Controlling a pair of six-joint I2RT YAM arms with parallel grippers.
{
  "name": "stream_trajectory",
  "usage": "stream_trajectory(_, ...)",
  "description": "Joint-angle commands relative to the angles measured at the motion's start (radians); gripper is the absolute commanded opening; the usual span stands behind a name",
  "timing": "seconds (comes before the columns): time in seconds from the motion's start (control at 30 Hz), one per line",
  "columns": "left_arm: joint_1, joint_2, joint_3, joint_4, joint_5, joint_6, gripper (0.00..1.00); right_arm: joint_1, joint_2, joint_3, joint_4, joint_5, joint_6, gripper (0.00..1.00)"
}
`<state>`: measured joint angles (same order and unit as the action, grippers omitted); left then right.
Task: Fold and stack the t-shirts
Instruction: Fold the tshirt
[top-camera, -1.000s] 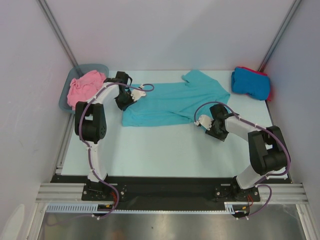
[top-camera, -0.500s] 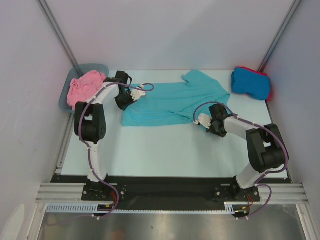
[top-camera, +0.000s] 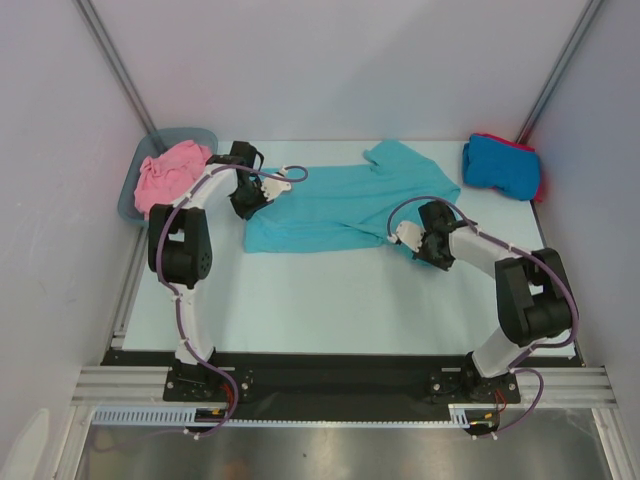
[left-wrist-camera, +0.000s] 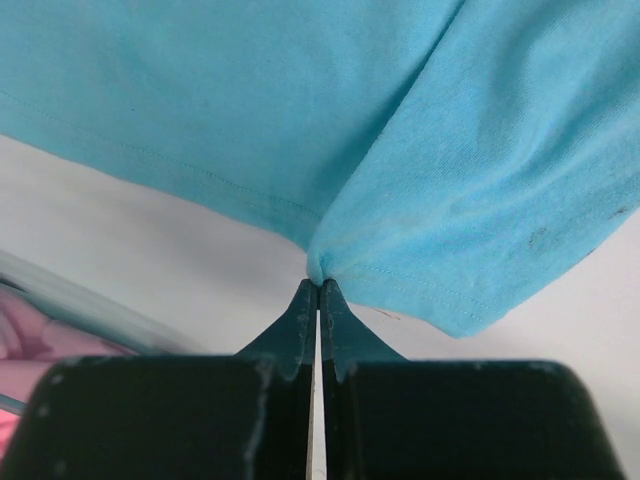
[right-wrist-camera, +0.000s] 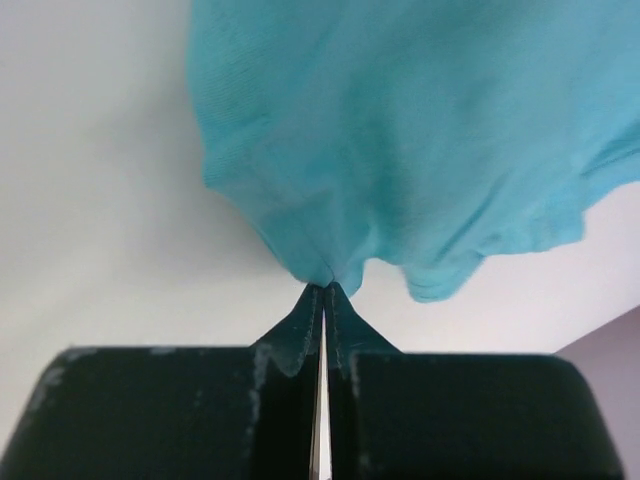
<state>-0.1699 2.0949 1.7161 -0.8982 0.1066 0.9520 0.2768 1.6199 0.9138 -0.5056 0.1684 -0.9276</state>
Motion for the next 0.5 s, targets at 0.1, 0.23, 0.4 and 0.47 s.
stream_trajectory(0.1, -0.005, -0.062, 0.028, 0.021, 0.011, 0.007, 0.0, 0.004, -0.083, 0.151, -0.04, 0.022, 0.019, 0.0)
stream_trajectory(0.23, -0.005, -0.067, 0.028, 0.027, 0.008, 0.011, 0.0, -0.005, -0.081, 0.192, -0.018, 0.059, -0.002, 0.0)
stream_trajectory(0.4, 0.001, -0.082, 0.03, 0.053, -0.042, 0.021, 0.0, -0.077, -0.054, 0.221, 0.051, 0.103, -0.031, 0.0)
stream_trajectory(0.47, 0.007, -0.09, 0.033, 0.062, -0.059, 0.019, 0.0, -0.103, -0.038, 0.237, 0.078, 0.114, -0.049, 0.0)
